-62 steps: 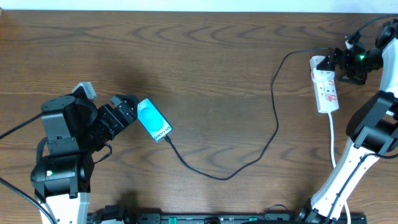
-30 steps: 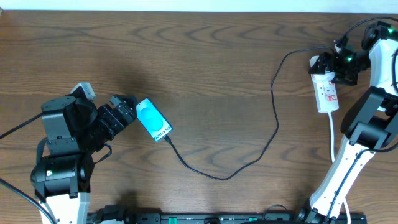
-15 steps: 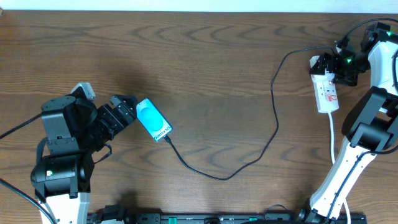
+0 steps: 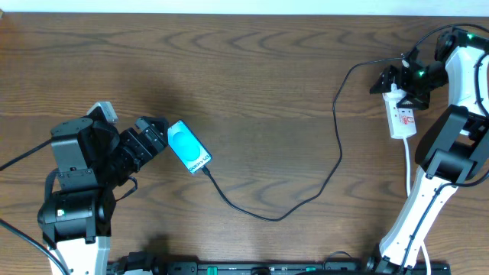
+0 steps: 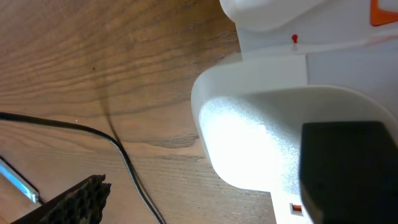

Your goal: Plug charger to phone and switch on socket

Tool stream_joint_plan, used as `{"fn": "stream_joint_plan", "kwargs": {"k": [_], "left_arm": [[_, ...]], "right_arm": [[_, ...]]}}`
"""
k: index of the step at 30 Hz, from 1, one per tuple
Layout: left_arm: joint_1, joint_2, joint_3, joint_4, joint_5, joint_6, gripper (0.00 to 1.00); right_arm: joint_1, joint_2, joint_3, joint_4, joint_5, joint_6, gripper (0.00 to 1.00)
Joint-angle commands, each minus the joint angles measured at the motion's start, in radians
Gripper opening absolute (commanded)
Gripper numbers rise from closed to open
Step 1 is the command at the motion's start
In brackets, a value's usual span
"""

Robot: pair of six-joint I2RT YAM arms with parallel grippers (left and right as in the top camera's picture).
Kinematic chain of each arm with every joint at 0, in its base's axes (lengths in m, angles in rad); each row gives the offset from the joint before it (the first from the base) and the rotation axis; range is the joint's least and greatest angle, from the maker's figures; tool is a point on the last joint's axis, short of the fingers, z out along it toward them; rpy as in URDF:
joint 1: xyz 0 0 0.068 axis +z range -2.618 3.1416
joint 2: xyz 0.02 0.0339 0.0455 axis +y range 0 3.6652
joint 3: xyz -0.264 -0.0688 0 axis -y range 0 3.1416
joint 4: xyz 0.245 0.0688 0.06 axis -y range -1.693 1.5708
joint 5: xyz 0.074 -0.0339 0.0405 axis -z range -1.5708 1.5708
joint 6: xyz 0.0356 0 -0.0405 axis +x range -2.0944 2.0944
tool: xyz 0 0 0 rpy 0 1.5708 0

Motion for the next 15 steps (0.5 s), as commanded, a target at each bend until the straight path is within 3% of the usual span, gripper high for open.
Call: {"fn": "stream_joint_plan", "kwargs": {"k": [1, 7, 15], "left_arm": [[0.0, -0.001, 0.003, -0.006, -0.009, -0.005, 0.94], [0.0, -0.001, 0.003, -0.007, -0.009, -0.005, 0.94], [0.0, -0.001, 0.003, -0.007, -0.009, -0.005, 0.94]], "right_arm": [[0.01, 0.045, 0.015, 0.026, -0.035, -0.005, 0.99], [0.001, 0.045, 0.055, 0.024, 0.074, 0.032, 0.99], [-0.018, 0.045, 0.19, -0.015, 0.072, 0.048, 0.99]]}}
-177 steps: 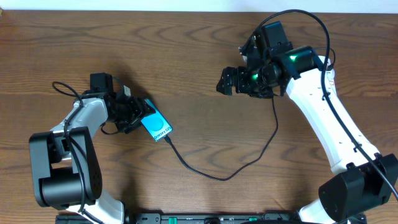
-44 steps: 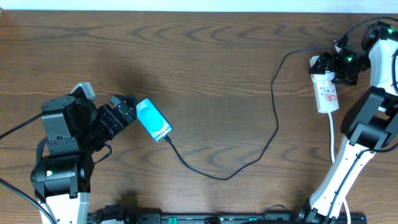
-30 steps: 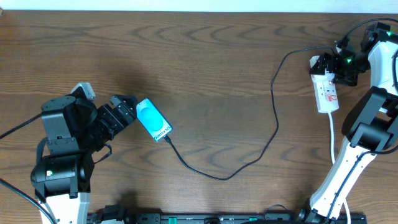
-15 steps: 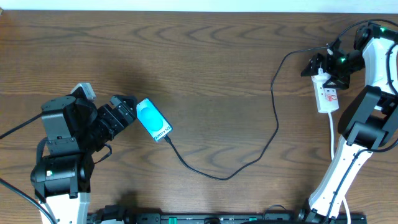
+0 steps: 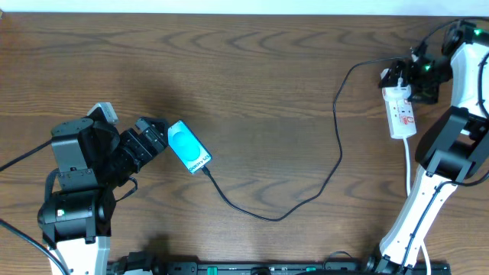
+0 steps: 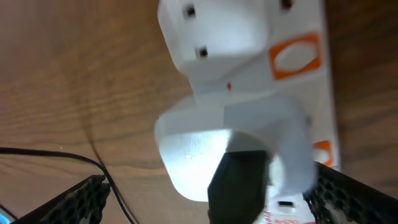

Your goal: Plug charger to phone and switch on socket

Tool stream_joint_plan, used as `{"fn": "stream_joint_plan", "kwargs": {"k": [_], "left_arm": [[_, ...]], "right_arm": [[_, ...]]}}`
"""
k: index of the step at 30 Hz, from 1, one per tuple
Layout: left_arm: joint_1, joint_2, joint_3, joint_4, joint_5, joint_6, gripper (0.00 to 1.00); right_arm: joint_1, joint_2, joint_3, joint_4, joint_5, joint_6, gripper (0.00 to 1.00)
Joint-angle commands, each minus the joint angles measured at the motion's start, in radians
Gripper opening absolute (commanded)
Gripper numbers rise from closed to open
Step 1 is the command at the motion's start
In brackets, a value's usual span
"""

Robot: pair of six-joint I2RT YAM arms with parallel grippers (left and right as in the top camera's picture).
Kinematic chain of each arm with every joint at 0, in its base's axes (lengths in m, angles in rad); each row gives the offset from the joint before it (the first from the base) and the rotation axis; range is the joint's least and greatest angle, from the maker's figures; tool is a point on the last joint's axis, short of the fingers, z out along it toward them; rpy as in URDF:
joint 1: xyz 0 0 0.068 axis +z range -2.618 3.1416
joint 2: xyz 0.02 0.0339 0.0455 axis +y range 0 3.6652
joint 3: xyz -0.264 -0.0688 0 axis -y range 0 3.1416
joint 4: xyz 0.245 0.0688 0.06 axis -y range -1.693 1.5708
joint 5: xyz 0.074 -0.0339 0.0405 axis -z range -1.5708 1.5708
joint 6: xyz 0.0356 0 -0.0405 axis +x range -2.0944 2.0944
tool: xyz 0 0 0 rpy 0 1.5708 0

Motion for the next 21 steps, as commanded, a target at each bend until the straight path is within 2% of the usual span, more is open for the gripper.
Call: {"fn": "stream_joint_plan", "kwargs": {"k": [1, 21], "left_arm": [[0.0, -0.001, 0.003, 0.0, -0.01, -0.005, 0.94], [0.0, -0.001, 0.003, -0.003, -0.009, -0.005, 0.94]], "right_arm": [[0.0, 0.002, 0.046, -0.002, -0.007, 0.015, 0.99], [0.023, 0.002, 0.018, -0.006, -0.018, 0.018, 0.99]]}}
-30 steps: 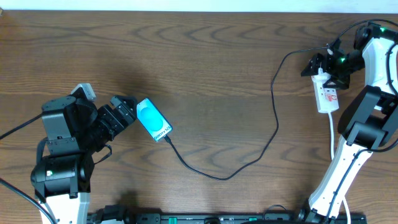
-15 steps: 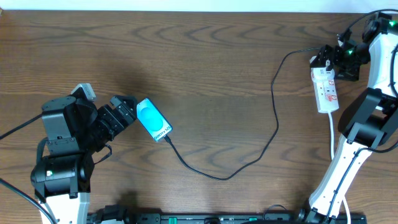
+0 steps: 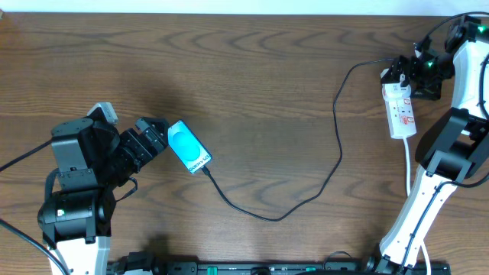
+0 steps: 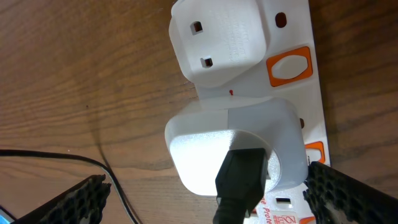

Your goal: Plug charger to phone and switch on socket

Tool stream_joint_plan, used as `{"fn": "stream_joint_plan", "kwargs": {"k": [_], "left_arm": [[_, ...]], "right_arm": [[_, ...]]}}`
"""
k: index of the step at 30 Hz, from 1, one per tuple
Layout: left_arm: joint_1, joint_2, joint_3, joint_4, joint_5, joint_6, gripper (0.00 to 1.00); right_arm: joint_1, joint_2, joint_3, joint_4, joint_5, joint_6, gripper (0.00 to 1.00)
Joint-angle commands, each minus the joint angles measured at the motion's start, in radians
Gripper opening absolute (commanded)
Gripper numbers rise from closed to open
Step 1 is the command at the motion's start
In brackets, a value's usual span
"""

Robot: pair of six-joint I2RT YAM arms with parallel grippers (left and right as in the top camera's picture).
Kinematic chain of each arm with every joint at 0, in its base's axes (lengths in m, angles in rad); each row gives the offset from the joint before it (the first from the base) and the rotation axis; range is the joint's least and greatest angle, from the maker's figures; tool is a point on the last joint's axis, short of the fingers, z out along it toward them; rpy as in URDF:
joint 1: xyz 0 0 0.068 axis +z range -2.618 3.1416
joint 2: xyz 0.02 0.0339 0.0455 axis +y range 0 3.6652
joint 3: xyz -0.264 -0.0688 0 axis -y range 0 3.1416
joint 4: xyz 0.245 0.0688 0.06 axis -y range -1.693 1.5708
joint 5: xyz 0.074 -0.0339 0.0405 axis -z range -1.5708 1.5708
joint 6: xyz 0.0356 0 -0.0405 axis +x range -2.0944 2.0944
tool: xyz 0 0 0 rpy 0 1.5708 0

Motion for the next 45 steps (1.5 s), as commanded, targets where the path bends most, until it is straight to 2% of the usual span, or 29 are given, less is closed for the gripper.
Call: {"fn": "stream_joint_plan", "kwargs": {"k": [1, 45], "left_arm": [[0.0, -0.001, 0.003, -0.002, -0.009, -0.005, 0.94], [0.0, -0.001, 0.003, -0.013, -0.01, -0.005, 0.94]], "right_arm": [[0.024, 0.002, -0.008, 0.005, -0.019, 0.012, 0.99], [0.043, 0.021, -0.079, 0.055, -0.079, 0.039, 0.99]]}}
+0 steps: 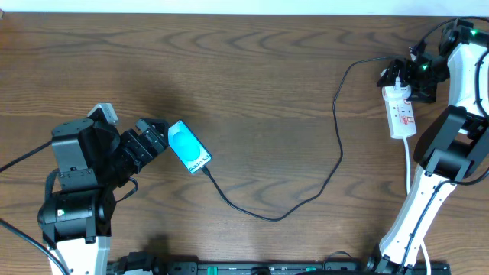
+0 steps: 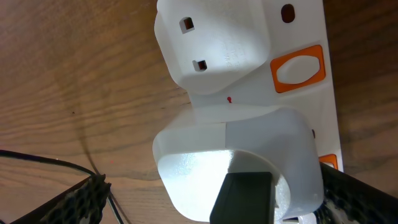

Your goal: Plug charger to phone and switch on socket

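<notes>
The blue-screened phone [image 1: 188, 147] lies at the left with the black cable [image 1: 336, 145] plugged into its near end. My left gripper [image 1: 153, 136] is at the phone's far end and seems shut on it. The cable runs to the white charger adapter [image 2: 236, 162], which sits in the white power strip [image 1: 400, 114]. Orange switches [image 2: 300, 62] line the strip's edge. My right gripper [image 1: 399, 76] hovers over the adapter, open, with one finger [image 2: 74, 199] clear on the left. The other finger [image 2: 357, 193] is close by the adapter's right side.
A second white plug [image 2: 214, 43] sits in the strip just beyond the adapter. The strip's own white lead [image 1: 409, 164] runs toward the near edge beside my right arm's base. Slack cable loops across the middle of the wooden table [image 1: 252, 84].
My right gripper has come a little closer to the adapter and strip, which now fill more of the wrist view. It is still open around the adapter. Phone, cable and left arm are unchanged.
At first my right gripper was pressed in close over the adapter. It was then further back at the strip's far end, open, and later showed both plugs and the switches. Now it is nearer again. The phone stayed plugged in at the left gripper throughout.
</notes>
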Tool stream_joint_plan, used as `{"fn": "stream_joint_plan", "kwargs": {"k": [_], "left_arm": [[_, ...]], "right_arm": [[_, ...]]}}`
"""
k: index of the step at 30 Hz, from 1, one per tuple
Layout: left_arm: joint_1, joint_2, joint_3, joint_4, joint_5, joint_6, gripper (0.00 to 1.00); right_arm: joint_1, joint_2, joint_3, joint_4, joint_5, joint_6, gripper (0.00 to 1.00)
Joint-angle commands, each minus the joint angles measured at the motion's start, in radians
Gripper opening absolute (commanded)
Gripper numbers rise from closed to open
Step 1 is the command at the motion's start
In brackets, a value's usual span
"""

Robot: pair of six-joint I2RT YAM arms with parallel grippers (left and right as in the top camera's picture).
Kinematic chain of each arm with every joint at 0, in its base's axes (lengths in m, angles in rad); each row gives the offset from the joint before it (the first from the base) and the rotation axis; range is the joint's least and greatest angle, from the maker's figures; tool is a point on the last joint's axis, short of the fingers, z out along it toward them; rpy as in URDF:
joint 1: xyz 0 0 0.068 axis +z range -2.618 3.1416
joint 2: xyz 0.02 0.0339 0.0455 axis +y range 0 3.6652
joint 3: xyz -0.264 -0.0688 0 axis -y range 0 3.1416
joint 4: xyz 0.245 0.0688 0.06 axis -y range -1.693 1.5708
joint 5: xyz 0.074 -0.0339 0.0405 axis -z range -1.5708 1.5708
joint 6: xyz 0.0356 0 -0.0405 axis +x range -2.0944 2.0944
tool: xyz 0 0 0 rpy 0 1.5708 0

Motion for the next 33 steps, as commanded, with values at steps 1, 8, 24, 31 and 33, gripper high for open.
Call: {"fn": "stream_joint_plan", "kwargs": {"k": [1, 8, 24, 31, 33], "left_arm": [[0.0, -0.001, 0.003, -0.003, -0.01, -0.005, 0.94], [0.0, -0.001, 0.003, -0.004, -0.01, -0.005, 0.94], [0.0, -0.001, 0.003, -0.004, -0.01, -0.005, 0.94], [0.0, -0.001, 0.003, -0.003, -0.01, -0.005, 0.94], [0.0, -0.001, 0.003, -0.003, -0.01, -0.005, 0.94]], "right_arm": [[0.031, 0.025, -0.015, 0.0, -0.093, 0.016, 0.99], [0.047, 0.068, -0.015, -0.003, -0.101, 0.016, 0.99], [0.074, 0.078, -0.016, -0.008, -0.112, 0.024, 0.99], [0.075, 0.079, -0.017, -0.018, -0.112, 0.024, 0.99], [0.076, 0.079, -0.02, -0.018, -0.114, 0.024, 0.99]]}}
